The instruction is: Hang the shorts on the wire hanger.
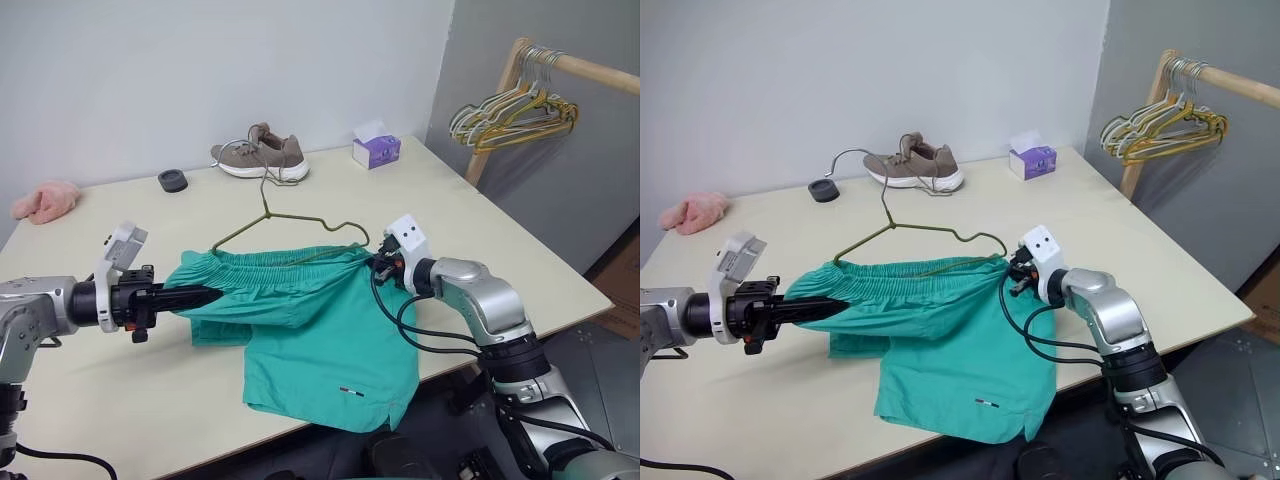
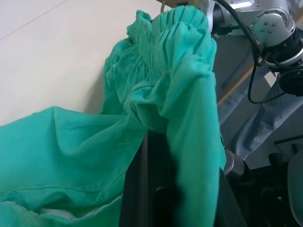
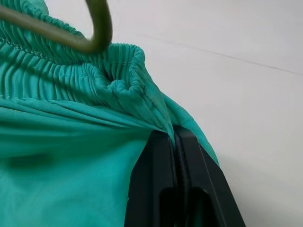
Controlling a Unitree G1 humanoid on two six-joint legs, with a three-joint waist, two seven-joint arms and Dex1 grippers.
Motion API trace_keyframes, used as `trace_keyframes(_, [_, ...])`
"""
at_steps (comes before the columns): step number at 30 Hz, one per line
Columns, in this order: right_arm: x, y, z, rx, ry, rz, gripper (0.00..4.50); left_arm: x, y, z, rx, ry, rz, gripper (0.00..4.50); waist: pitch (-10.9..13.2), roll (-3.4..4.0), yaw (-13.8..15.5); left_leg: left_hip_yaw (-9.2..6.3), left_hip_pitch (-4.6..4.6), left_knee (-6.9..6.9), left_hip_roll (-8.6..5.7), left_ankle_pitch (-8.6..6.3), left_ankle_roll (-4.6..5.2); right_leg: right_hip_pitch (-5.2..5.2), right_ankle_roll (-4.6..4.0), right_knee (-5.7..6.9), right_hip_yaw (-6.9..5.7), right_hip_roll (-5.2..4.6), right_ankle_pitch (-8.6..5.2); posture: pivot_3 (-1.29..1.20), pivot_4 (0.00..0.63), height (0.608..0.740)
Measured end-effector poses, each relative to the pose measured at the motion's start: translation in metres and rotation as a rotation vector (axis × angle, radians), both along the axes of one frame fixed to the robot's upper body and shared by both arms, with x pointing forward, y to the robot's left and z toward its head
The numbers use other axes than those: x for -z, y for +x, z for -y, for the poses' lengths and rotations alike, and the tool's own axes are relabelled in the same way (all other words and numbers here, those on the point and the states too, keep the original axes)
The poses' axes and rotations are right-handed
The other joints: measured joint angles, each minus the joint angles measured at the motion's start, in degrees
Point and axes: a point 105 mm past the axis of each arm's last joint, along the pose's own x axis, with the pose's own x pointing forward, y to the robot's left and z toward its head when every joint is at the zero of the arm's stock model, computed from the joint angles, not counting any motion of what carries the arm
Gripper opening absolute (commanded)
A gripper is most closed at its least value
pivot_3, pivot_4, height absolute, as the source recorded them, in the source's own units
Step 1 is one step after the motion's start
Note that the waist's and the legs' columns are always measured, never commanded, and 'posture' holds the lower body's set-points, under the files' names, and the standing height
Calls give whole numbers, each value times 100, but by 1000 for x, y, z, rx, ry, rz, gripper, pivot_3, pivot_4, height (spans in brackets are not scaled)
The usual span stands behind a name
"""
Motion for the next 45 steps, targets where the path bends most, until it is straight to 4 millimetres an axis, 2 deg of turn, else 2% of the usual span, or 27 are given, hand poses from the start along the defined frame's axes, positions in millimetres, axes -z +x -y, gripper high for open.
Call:
trace_keyframes(7, [-6, -3, -3, -22, 6, 24, 46, 5, 4, -16, -43, 58, 27, 0, 1, 1, 1, 0, 0, 0, 0, 0, 0, -1, 0, -1, 0, 0, 0, -281, 0, 740])
trace_keyframes(17, [-10, -5, 0, -37, -7, 43, 46, 11, 4, -21, -34, 108, 43, 0, 1, 2, 2, 0, 0, 0, 0, 0, 0, 0, 1, -1, 0, 0, -1, -286, 0, 740])
trace_keyframes(24, [-15, -19, 5, -85, -42, 83, 46, 17, 8, -27, -31, 185, 90, 0, 1, 2, 10, 1, -1, 0, 1, 0, 0, 0, 10, -4, 1, 0, -6, -287, 0, 740])
trace_keyframes(31, [-29, -25, 5, -116, -60, 153, 46, 19, 8, -30, -17, 233, 103, 0, 1, 2, 9, 1, -1, -2, 3, 0, 1, 0, 23, -4, -2, 0, -14, -289, 0, 740])
trace_keyframes(45, [-44, -15, -1, -174, -214, 491, 46, 25, -5, -33, 16, 259, 45, 0, 3, 4, 8, 3, -1, -2, 3, 0, 1, 0, 20, -4, -3, 0, -12, -278, 0, 740])
